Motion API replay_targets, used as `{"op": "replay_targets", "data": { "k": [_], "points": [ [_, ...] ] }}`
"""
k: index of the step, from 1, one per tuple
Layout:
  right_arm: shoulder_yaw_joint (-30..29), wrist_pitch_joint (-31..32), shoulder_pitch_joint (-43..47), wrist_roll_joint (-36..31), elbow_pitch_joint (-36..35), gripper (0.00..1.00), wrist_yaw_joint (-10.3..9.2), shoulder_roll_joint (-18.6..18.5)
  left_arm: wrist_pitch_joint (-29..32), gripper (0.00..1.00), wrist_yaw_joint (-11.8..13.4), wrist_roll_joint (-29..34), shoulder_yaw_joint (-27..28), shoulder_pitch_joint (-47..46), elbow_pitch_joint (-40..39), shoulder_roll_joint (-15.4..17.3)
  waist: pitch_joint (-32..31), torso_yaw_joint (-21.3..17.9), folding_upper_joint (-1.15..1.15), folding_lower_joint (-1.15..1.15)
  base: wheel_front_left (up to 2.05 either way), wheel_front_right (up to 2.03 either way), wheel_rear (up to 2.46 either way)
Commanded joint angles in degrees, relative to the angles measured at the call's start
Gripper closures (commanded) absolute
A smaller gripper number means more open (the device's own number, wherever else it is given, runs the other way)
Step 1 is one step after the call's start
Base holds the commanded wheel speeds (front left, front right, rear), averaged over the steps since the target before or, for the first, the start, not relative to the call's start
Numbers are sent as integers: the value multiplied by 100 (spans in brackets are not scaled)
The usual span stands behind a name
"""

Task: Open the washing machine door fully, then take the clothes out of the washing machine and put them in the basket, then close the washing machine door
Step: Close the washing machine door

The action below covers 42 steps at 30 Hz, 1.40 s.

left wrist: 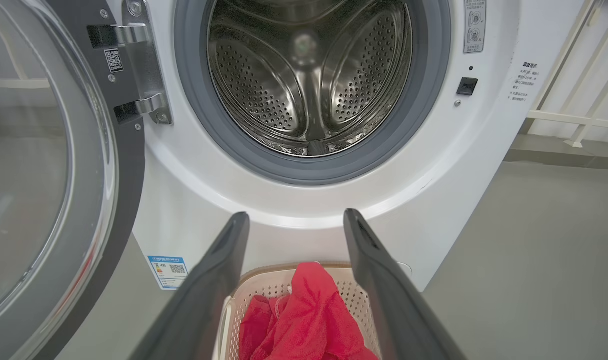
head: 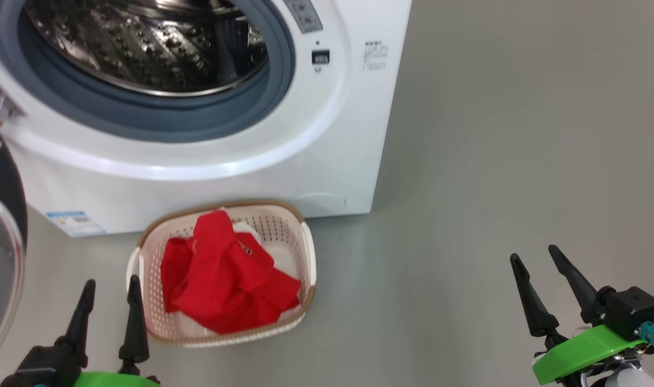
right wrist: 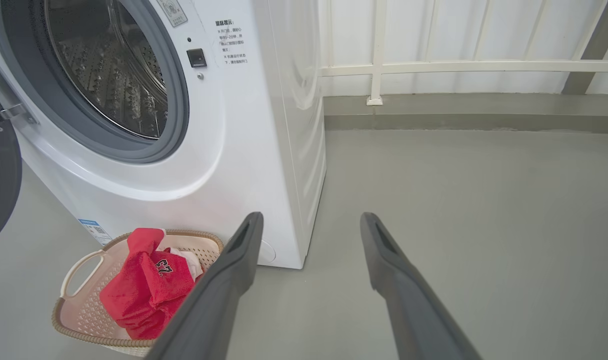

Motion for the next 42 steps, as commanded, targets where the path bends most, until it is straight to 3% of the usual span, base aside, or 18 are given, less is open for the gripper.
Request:
{"op": "replay_targets", "data": {
  "k": [1,10,24,42],
  "points": [
    [114,-69,36,51,-136,0,9,-114,-54,0,-16,47,166,-21,-163,79,8,6,0,0,-160,160,0],
    [128,-69,26,55,-127,0,9,-125,-54,0,-16,14,157,-28,-168,74,3,27,0,0,-107,107,0],
    [147,-69,13,35,-135,0,9,-159,-54,0,-12,-57,239,-76,-102,70,21,157,0,0,-6,6,0],
    [717,-69,-411,57,-3,0,9,-516,-54,0,318,-612,-12,69,-52,69,79,1326,0,0,0,0,0]
  ]
}}
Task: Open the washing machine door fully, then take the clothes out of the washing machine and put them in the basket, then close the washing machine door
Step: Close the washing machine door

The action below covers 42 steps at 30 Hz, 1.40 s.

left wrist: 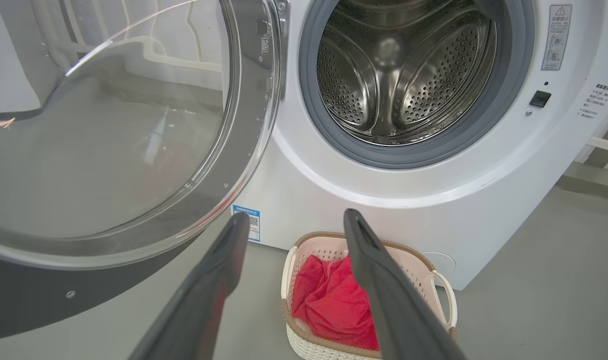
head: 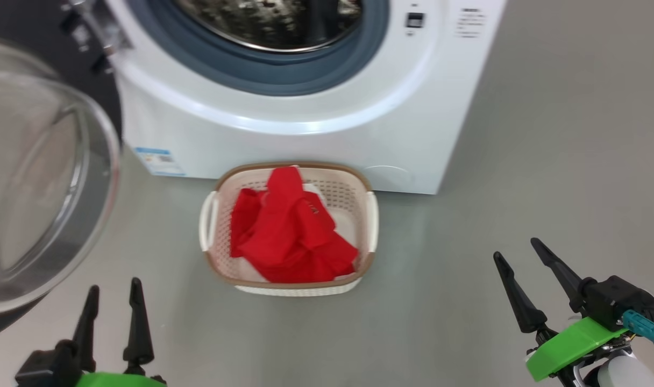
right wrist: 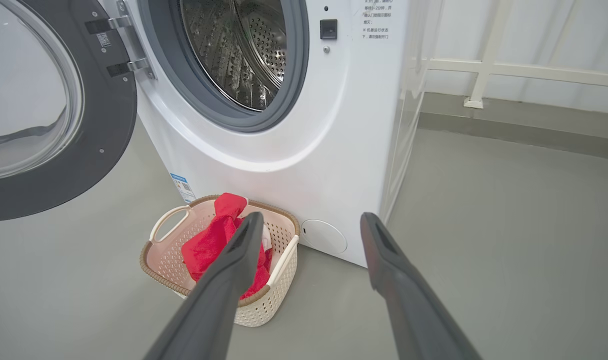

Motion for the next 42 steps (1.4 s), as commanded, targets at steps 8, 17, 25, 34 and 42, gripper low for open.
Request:
{"op": "replay_targets", "data": {
  "k": [8,17,25,34,42],
  "points": [
    [380,-69,-270,118,-8,0,9,-217,-54,0,177,-222,59,208,-110,88,-70,888,0,0,0,0,0],
    [647,-69,-374,177,100,0,9,-279,-54,0,271,-397,-84,408,-107,87,-175,1560,0,0,0,0,0],
    [775,-69,-418,235,169,0,9,-296,-54,0,333,-416,-179,535,-112,87,-276,2029,0,0,0,0,0],
    [987,-69,-504,269,236,0,9,-252,-54,0,491,-504,-163,762,-271,87,-306,2260,0,0,0,0,0],
    [1133,-69,-657,322,322,0,9,-263,-54,0,600,-578,-164,878,-437,87,-291,2279,0,0,0,0,0]
  ]
}}
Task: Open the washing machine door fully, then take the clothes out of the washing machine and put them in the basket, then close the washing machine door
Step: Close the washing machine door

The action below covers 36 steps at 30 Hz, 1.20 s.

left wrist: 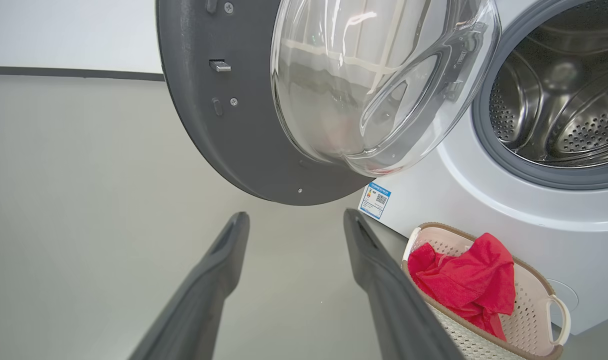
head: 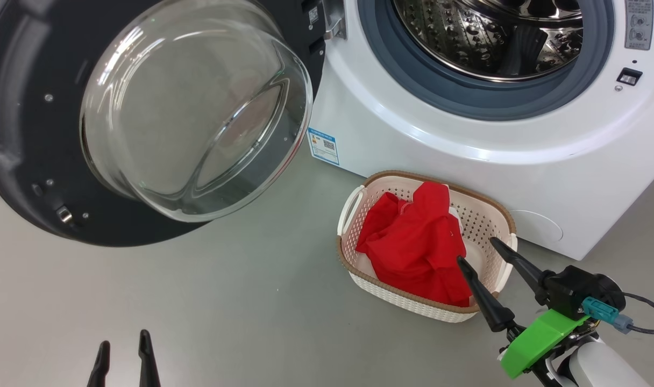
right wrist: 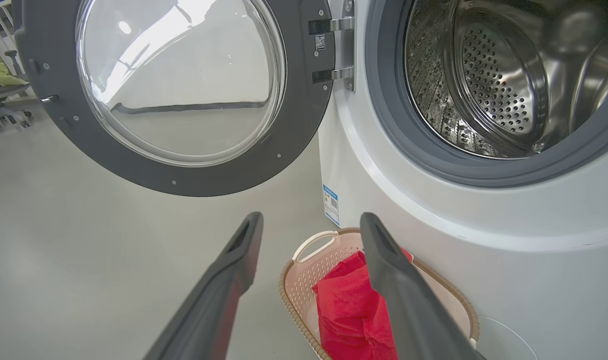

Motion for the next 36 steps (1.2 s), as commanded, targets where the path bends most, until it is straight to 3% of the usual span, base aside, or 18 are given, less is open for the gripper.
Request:
{"op": "replay_targets", "data": {
  "k": [1,12,13,14,16,22,27,32,33,36],
  "points": [
    [122,-69,-101,41,-93,0,9,-41,-54,0,61,-52,198,-36,-170,86,0,-1,0,0,0,0,0],
    [124,-69,-106,73,-72,0,9,-51,-54,0,58,-89,288,-128,-374,86,-8,-10,0,0,0,0,0],
    [117,-69,-98,71,-76,0,9,-51,-54,15,46,-139,325,-152,-429,86,-6,-10,0,0,0,0,0],
    [110,-69,-91,68,-80,0,9,-52,-54,52,26,-181,369,-185,-491,86,-3,-11,0,0,0,0,0],
    [91,-69,-71,60,-94,0,9,-50,-54,100,-28,-167,506,-290,-650,86,7,-12,0,0,0,0,0],
    [-23,-69,24,22,-147,0,9,-44,-54,100,-392,113,1140,-915,-1139,97,62,-16,0,0,0,0,0],
    [-126,-69,118,-7,-180,0,9,-30,-54,100,-669,35,1750,-1773,-1227,336,79,-29,0,0,0,0,0],
    [-179,-69,163,-40,-222,0,9,-36,-54,100,-815,-671,2286,-3001,-590,965,140,-97,0,0,0,0,0],
    [-179,-69,163,-40,-222,0,9,-36,-54,100,-815,-671,2286,-3001,-590,965,140,-97,0,0,0,0,0],
    [-186,-69,156,-53,-237,0,9,-58,-9,100,-829,-1444,2328,-3795,266,1487,198,-138,0,0,0,0,0]
  ]
}}
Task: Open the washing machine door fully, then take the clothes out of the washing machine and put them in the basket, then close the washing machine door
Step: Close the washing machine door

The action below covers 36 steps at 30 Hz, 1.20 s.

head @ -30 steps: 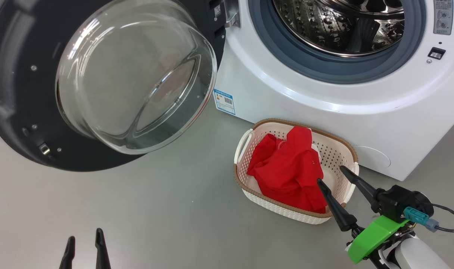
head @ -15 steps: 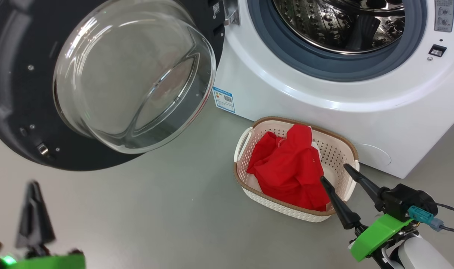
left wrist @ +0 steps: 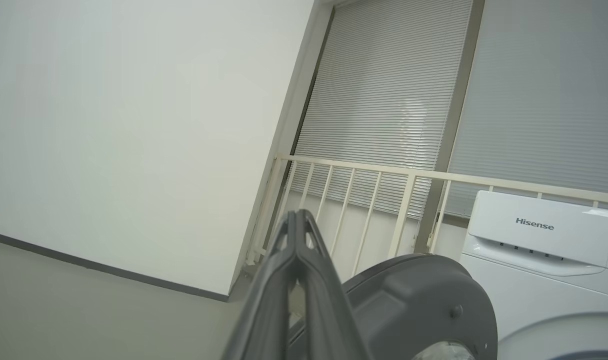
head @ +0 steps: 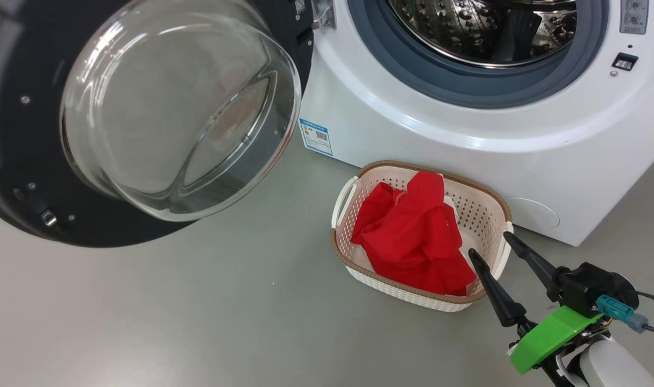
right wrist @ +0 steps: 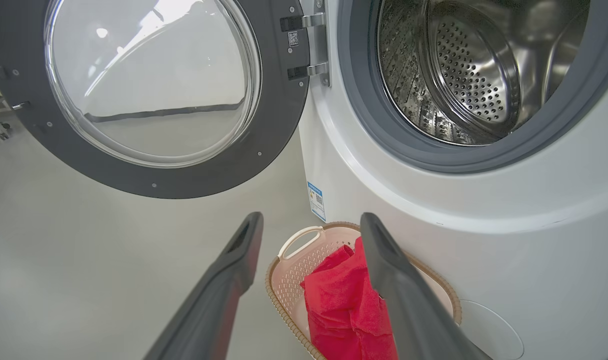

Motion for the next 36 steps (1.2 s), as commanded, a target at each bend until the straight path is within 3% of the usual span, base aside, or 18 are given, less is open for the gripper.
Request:
{"op": "replay_targets", "data": {
  "k": [1,8,16,25,36],
  "points": [
    [65,-69,79,-53,-144,0,9,-55,68,100,-55,-310,130,-397,146,470,28,-23,0,0,0,0,0],
    [87,-69,56,-62,-148,0,9,-79,820,100,-57,-1521,88,-1410,1654,1197,115,-88,0,0,0,0,0],
    [190,-69,-41,-71,-156,0,9,-131,2459,100,-57,-2316,-25,-2395,3651,1899,275,-223,0,0,0,0,0],
    [270,-69,-163,-62,-160,0,9,-262,4144,100,-58,-2891,-248,-2879,4451,1994,519,-360,0,0,0,0,0],
    [241,-69,-224,-60,-184,0,9,-363,5061,100,-58,-3156,-399,-2791,4320,1892,651,-400,0,0,0,0,0]
  ]
}}
